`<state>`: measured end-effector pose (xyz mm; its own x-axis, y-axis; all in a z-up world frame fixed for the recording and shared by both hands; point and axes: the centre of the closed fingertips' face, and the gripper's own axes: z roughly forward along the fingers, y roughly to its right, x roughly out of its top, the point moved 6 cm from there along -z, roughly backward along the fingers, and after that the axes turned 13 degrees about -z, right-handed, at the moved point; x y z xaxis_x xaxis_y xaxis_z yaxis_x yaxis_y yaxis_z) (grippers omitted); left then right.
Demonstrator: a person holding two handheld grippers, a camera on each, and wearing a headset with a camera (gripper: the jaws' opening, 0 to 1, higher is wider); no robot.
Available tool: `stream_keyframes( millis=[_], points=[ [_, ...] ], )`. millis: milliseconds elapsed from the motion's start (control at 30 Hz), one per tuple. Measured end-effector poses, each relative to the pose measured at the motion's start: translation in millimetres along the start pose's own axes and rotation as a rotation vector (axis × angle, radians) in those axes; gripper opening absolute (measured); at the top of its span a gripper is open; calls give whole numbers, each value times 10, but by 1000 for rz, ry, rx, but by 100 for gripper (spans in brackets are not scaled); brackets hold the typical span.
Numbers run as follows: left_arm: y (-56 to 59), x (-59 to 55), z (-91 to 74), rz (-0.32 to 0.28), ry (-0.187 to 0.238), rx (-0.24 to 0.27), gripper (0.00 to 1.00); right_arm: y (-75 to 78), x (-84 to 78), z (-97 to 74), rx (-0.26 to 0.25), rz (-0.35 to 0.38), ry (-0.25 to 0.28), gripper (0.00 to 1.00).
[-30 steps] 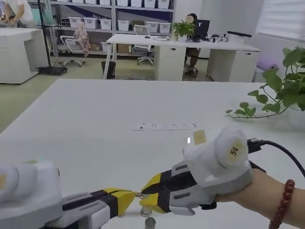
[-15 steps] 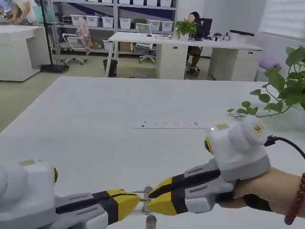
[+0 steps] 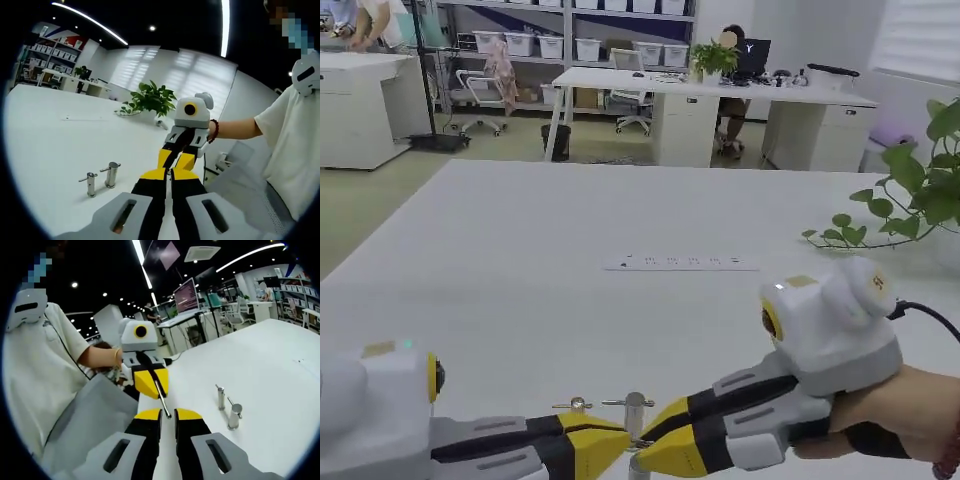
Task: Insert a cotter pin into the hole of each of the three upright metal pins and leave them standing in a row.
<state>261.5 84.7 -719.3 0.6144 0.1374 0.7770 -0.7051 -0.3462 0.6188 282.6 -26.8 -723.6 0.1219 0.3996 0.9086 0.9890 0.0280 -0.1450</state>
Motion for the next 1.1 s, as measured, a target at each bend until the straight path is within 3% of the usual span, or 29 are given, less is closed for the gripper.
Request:
stream_keyframes(
  millis=[267, 467, 733, 933, 1100],
  points=[
    [29, -39, -13, -1, -9, -16, 0, -59, -8, 12, 27, -30, 0, 6],
    [37, -74, -16, 27, -34, -16, 1, -95, -19, 22, 37, -115, -53, 4],
    [2, -92, -15, 89, -62, 16, 4, -111, -15, 22, 47, -191, -115, 3],
    [-29, -130, -8, 131, -74, 54, 4, -87, -16, -35, 51, -200, -132, 3],
    [-79, -169, -3, 165, -88, 95, 14, -48, -43, -108, 35, -230, -176, 3]
  ],
)
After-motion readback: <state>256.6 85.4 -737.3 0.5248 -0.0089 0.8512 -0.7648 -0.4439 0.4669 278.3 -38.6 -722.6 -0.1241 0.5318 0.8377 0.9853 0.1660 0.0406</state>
